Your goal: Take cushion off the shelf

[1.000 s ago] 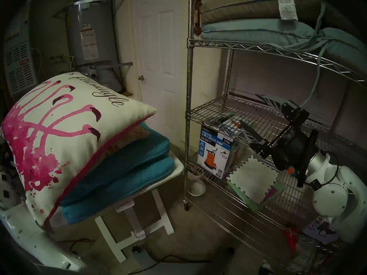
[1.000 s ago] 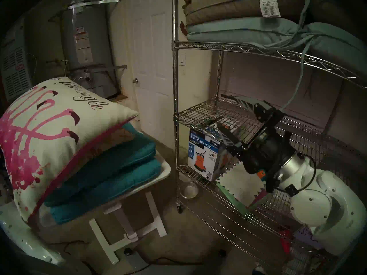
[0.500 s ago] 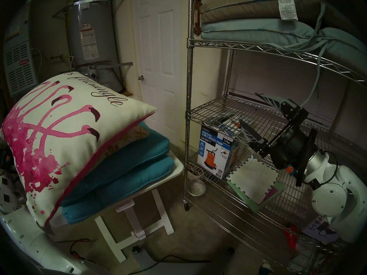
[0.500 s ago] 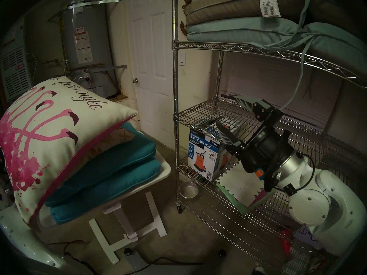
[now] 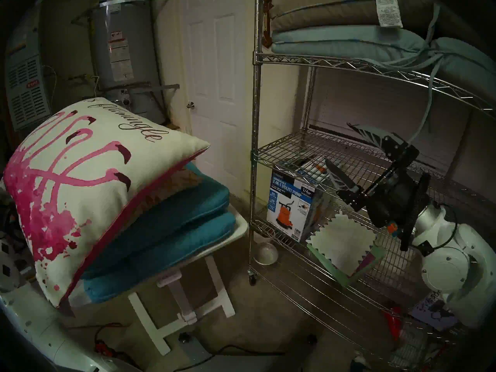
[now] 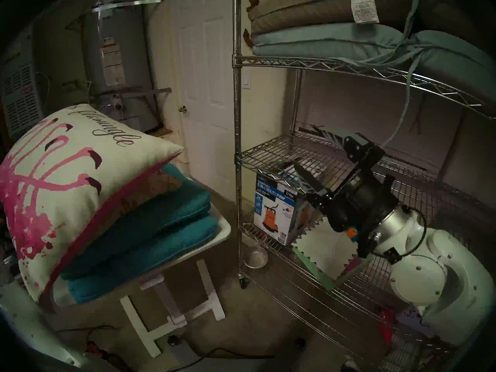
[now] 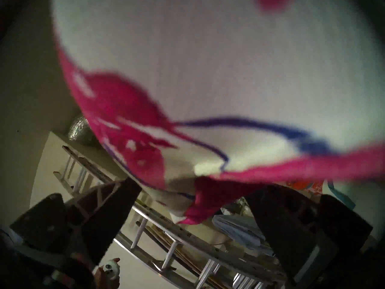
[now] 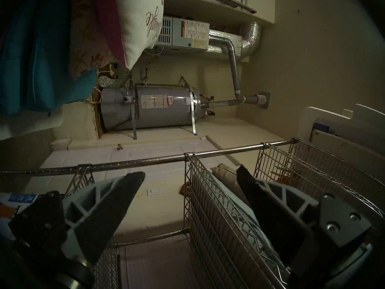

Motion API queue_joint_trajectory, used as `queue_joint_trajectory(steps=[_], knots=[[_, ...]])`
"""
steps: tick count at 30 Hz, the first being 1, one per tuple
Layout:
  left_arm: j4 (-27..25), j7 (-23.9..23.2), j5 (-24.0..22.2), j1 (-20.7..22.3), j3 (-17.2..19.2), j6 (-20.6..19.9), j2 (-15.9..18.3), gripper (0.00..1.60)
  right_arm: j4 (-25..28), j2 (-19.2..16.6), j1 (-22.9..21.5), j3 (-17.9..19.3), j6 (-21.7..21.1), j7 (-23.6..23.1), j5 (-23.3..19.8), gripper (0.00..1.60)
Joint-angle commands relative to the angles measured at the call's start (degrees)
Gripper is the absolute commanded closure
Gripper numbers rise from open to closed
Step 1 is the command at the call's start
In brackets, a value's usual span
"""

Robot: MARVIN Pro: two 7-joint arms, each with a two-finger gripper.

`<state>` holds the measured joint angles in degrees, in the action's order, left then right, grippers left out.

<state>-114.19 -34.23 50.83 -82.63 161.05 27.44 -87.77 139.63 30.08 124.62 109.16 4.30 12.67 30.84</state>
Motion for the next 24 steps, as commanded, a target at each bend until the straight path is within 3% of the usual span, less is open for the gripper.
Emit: queue_joint_trajectory(steps=[1,24], knots=[[-2.8,0.0,-0.3,0.3,0.0,0.3,0.6,0.00,0.4,0.5,-0.2,0.3,0.3,0.8,0.1,0.00],[-5.5,-0.9,0.5,-0.1,0.2,1.8,-0.5,0.00,0.4,2.5,0.9,0.9,1.9,1.2,1.1,0.00]])
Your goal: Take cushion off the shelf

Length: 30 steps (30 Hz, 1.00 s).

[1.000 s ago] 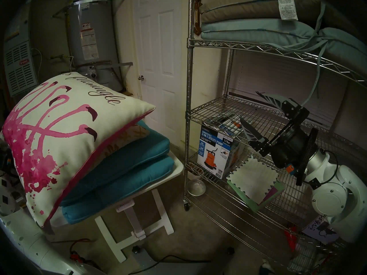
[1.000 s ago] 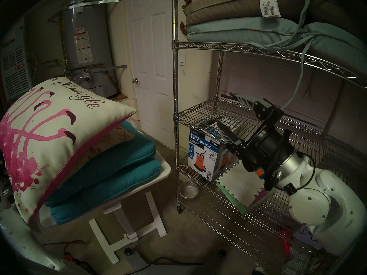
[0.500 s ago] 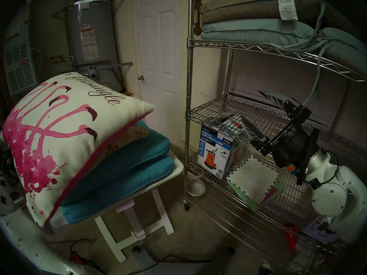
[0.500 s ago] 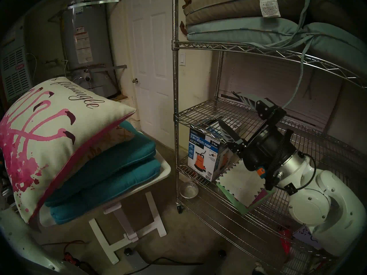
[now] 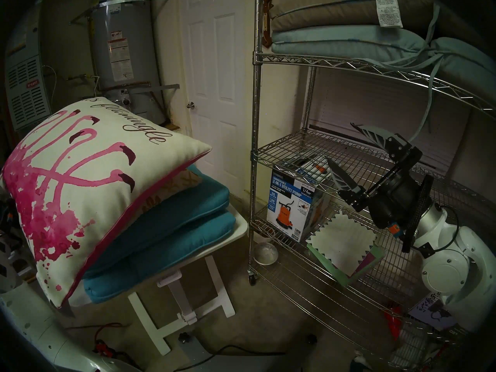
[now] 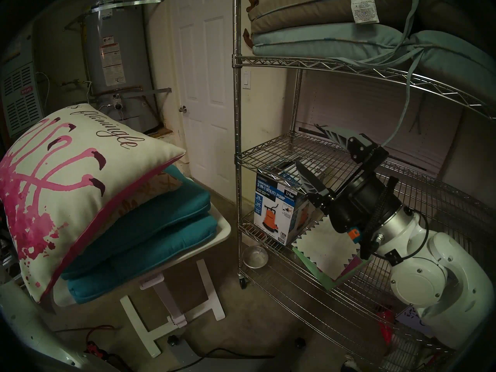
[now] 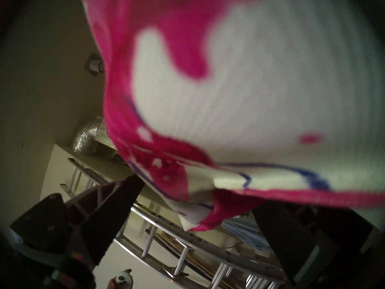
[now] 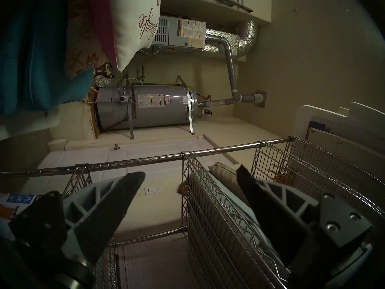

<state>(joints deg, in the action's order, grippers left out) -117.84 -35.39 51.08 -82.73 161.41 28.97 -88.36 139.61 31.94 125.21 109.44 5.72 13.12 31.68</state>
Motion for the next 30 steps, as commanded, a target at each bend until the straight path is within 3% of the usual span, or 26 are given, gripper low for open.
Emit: queue_joint_trajectory(steps=[1,15,30], knots=[[-1.8,0.3,0.3,0.0,-0.1,0.3,0.0,0.00,0.4,0.7,0.4,0.6,0.6,0.8,0.4,0.00],[-2.7,-0.3,-0.2,-0.4,0.1,1.1,-0.2,0.00,0.4,2.2,1.6,1.7,2.3,1.1,1.3,0.00],[-7.6,-3.5,-2.3,-2.1,0.5,2.5,-0.8,0.00,0.4,3.5,3.0,2.3,3.4,1.2,2.3,0.00]])
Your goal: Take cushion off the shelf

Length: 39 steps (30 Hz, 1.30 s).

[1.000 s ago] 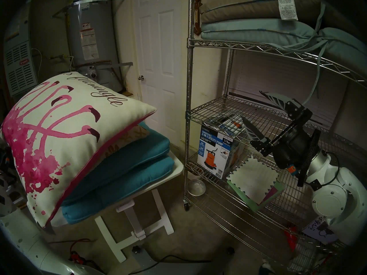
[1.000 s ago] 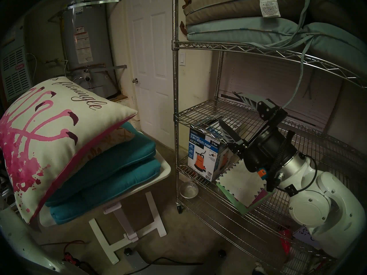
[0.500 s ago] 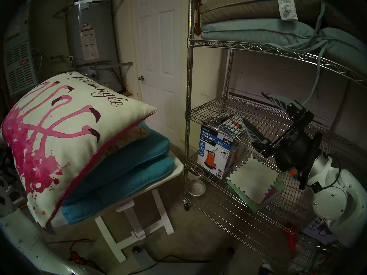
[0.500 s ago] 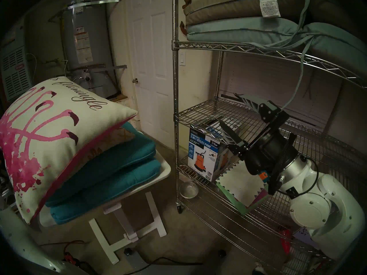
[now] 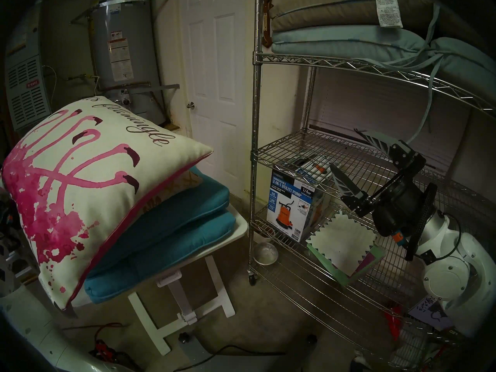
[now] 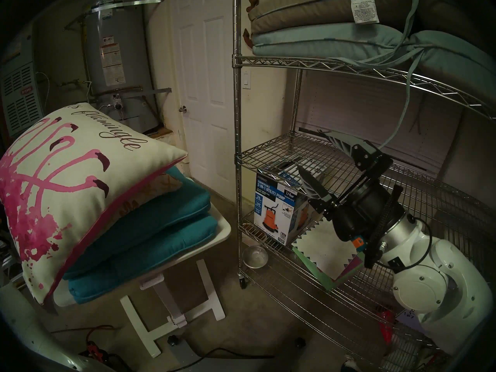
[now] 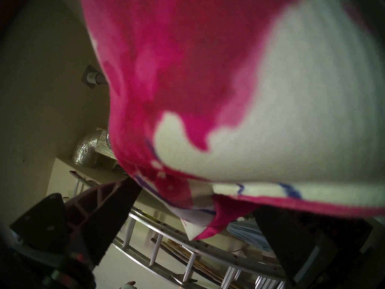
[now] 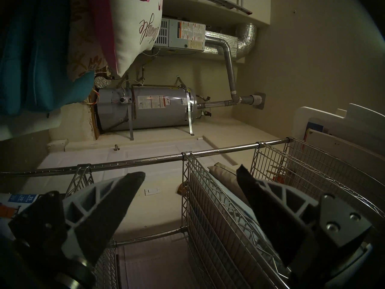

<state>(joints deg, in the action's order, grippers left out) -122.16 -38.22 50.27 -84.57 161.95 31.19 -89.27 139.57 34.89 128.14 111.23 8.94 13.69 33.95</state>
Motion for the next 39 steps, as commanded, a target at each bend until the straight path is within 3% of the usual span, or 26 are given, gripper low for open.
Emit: queue_joint_trajectory(steps=[1,11,12,13,23,30,39], knots=[[-3.4,-1.0,-1.6,-0.3,0.0,0.3,0.1,0.00,0.4,0.6,0.1,0.5,0.3,0.6,0.1,0.00],[-3.1,-2.5,-2.8,0.3,-0.2,-0.1,-0.9,0.00,0.4,1.2,0.5,0.6,0.7,0.6,0.7,0.00],[-3.0,-2.6,-2.7,0.3,-0.2,-0.1,-0.9,1.19,0.4,1.2,0.5,0.6,0.7,0.6,0.7,0.00],[-2.9,-2.8,-2.8,0.3,-0.2,-0.1,-0.9,1.60,0.4,1.3,0.5,0.7,0.8,0.6,0.8,0.00],[-1.6,-2.9,-3.4,1.9,-0.2,-0.3,-0.2,1.60,0.4,1.6,0.3,0.6,1.0,0.3,1.1,0.00],[4.2,-1.6,-2.8,6.4,-0.6,-1.5,5.8,1.60,0.4,1.4,0.2,0.3,1.1,-0.1,1.3,0.00],[12.4,0.8,-0.2,12.6,-2.9,-2.6,10.0,1.60,0.4,1.4,0.3,0.1,1.4,-0.3,1.4,0.00]])
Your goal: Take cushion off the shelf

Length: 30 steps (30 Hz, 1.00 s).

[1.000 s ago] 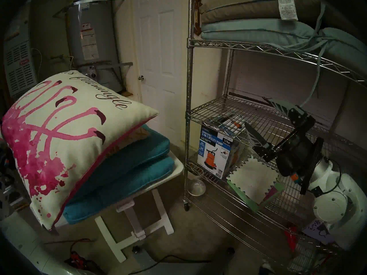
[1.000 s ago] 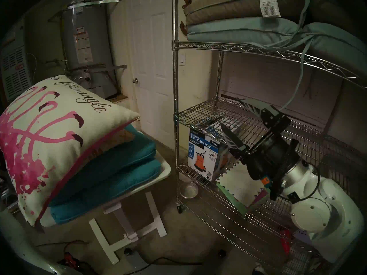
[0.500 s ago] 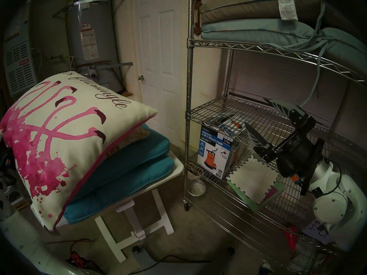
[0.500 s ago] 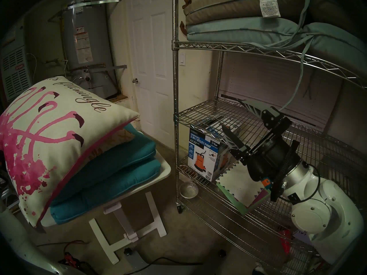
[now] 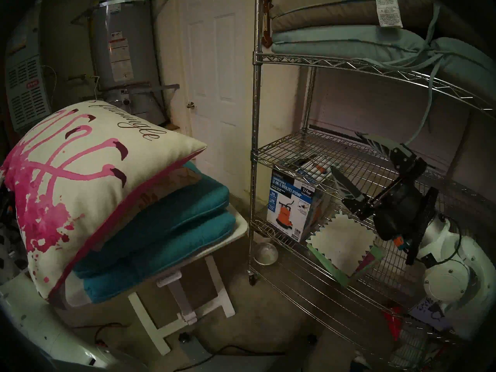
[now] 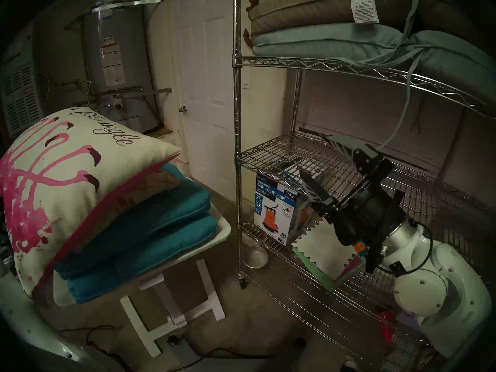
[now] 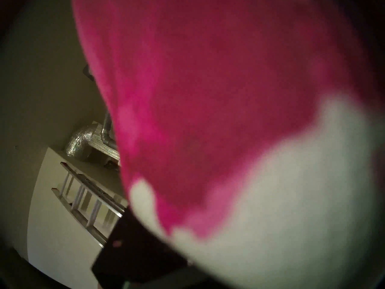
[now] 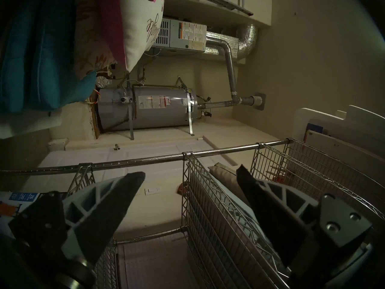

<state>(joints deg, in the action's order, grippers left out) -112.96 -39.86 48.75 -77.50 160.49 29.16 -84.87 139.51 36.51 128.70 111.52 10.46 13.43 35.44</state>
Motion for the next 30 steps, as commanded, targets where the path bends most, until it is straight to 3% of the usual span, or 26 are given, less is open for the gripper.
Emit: queue_joint_trajectory(steps=[1,7,8,10,11,19,23,24,25,29,30], knots=[[4.4,2.6,1.9,6.4,-1.9,-0.6,6.4,1.60,0.5,-0.1,-0.2,-0.2,-0.1,-0.1,-0.1,0.00],[9.3,3.4,4.3,9.9,-4.7,-0.8,9.3,1.60,0.5,0.2,0.0,-0.1,-0.2,-0.2,-0.1,0.00],[11.2,3.3,5.0,11.4,-5.4,-0.8,11.0,1.60,0.5,0.3,0.1,-0.1,-0.3,-0.2,-0.1,0.00],[11.5,4.1,5.6,11.2,-6.4,-0.9,10.3,1.60,0.5,0.4,0.2,-0.1,-0.3,-0.3,-0.1,0.00],[13.3,3.8,6.2,12.8,-6.9,-0.9,11.9,1.60,0.5,0.4,0.2,-0.1,-0.3,-0.3,-0.1,0.00],[18.5,5.1,9.1,16.4,-10.8,-0.9,15.0,1.60,0.5,0.9,0.5,0.0,-0.8,-0.5,-0.1,0.00],[22.4,5.0,10.8,19.8,-12.9,-1.0,18.3,1.60,0.5,1.2,0.8,-0.1,-1.0,-0.6,-0.1,0.00],[23.8,4.8,11.0,20.0,-13.8,-1.0,20.5,1.60,0.5,1.3,0.8,-0.1,-1.1,-0.7,-0.1,0.00],[23.4,5.3,11.4,20.5,-13.8,-1.0,18.9,1.60,0.5,1.3,0.9,-0.1,-1.1,-0.7,-0.1,0.00],[26.6,5.4,12.8,23.1,-15.6,-0.9,21.9,1.60,0.5,1.6,1.1,0.1,-1.4,-0.7,-0.1,0.00],[26.4,5.9,13.1,22.6,-15.6,-0.9,21.0,1.60,0.5,1.7,1.1,0.2,-1.4,-0.7,-0.1,0.00]])
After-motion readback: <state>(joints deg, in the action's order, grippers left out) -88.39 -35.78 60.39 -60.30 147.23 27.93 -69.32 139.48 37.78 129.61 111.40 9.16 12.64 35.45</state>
